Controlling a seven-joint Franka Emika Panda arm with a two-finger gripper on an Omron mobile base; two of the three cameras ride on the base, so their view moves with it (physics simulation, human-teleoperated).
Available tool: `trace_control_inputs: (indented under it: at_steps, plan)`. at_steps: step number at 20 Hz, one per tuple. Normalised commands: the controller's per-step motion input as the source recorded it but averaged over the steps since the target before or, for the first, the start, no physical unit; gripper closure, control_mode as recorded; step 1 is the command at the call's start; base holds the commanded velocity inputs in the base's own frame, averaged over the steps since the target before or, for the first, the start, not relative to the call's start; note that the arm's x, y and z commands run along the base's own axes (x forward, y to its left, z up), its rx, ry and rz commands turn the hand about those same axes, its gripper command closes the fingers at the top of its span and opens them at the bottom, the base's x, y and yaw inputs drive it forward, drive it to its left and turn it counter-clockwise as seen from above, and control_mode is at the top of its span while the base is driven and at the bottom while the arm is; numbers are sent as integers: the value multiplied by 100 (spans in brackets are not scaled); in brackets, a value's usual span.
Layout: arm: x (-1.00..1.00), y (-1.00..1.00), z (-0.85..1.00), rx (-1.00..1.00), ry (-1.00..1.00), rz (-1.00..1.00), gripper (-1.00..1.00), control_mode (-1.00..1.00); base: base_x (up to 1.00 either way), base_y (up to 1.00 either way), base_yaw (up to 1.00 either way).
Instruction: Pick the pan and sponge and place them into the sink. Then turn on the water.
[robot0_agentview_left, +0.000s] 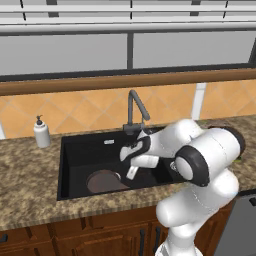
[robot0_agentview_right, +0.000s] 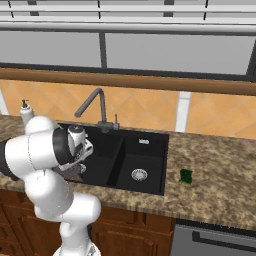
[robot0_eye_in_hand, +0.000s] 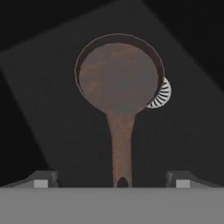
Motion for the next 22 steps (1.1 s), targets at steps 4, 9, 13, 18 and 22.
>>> trace_control_inputs:
  at_steps: [4,9,13,18,22]
  plan:
    - [-45,-18,85,4,-9,0,-100,-100,0,0,0]
    - [-46,-29,89,8,-5,-3,-100,-100,0,0,0]
    - [-66,-41,86,7,0,-4,-100,-100,0,0,0]
    - [-60,-49,98,4,0,-3,-100,-100,0,0,0]
    - [-51,-71,92,0,1,-9,-100,-100,0,0,0]
